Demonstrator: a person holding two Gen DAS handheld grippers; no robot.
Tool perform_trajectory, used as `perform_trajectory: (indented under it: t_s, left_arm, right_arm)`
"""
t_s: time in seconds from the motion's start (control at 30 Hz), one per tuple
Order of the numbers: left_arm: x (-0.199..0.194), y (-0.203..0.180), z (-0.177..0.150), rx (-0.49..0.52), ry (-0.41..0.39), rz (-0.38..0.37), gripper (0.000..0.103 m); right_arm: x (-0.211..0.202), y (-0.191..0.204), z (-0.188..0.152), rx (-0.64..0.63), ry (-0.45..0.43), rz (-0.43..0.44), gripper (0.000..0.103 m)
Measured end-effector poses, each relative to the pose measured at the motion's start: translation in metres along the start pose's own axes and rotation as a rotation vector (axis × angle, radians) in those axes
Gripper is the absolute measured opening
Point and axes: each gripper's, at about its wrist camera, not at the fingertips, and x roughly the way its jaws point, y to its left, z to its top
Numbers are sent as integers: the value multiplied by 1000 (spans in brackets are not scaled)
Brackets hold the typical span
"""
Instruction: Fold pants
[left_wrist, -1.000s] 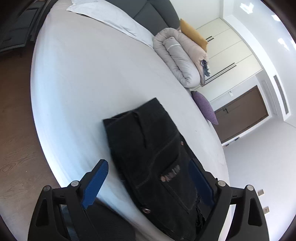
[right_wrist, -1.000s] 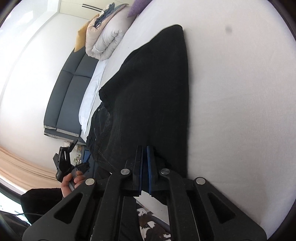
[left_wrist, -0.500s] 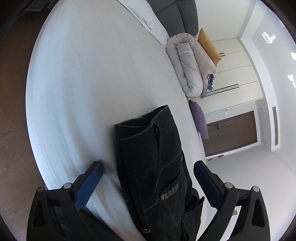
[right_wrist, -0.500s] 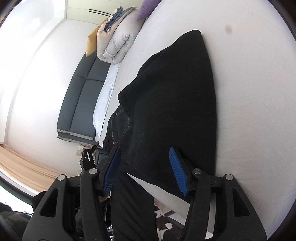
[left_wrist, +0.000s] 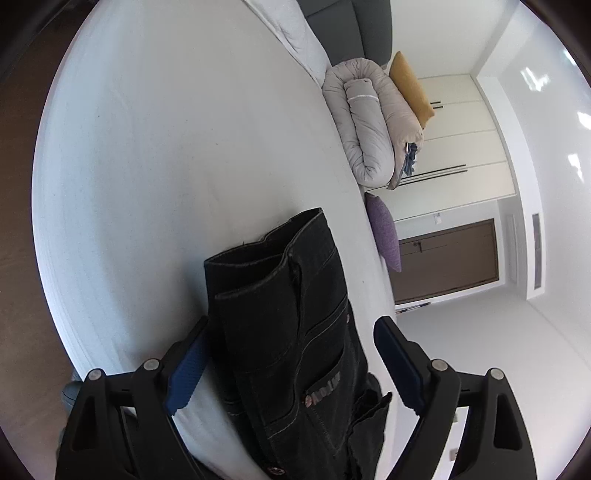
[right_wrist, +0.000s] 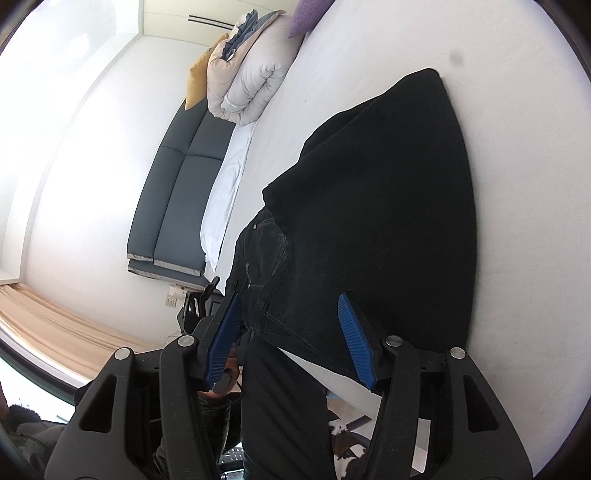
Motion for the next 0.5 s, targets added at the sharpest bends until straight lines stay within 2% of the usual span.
perform_trajectory:
  t_s: [0.1, 0.2, 0.3, 0.37, 0.5]
  left_arm:
    - [3, -6, 10, -7, 0, -21, 83]
    - [9, -9, 14, 5, 9, -29, 74]
    - [19, 1, 11, 3, 38, -31, 51]
    - [23, 8, 7, -4, 41, -22, 26]
    - [26, 11, 5, -6, 38, -31, 20]
  right_arm:
    - [3, 11, 4, -25, 13, 11, 54]
    - [11, 24, 12, -53, 33, 9, 54]
    - [27, 38, 21, -78, 64, -18, 54]
    - [44, 47, 30, -95, 94, -52, 54]
    - [84, 63, 48, -143, 158, -104, 53]
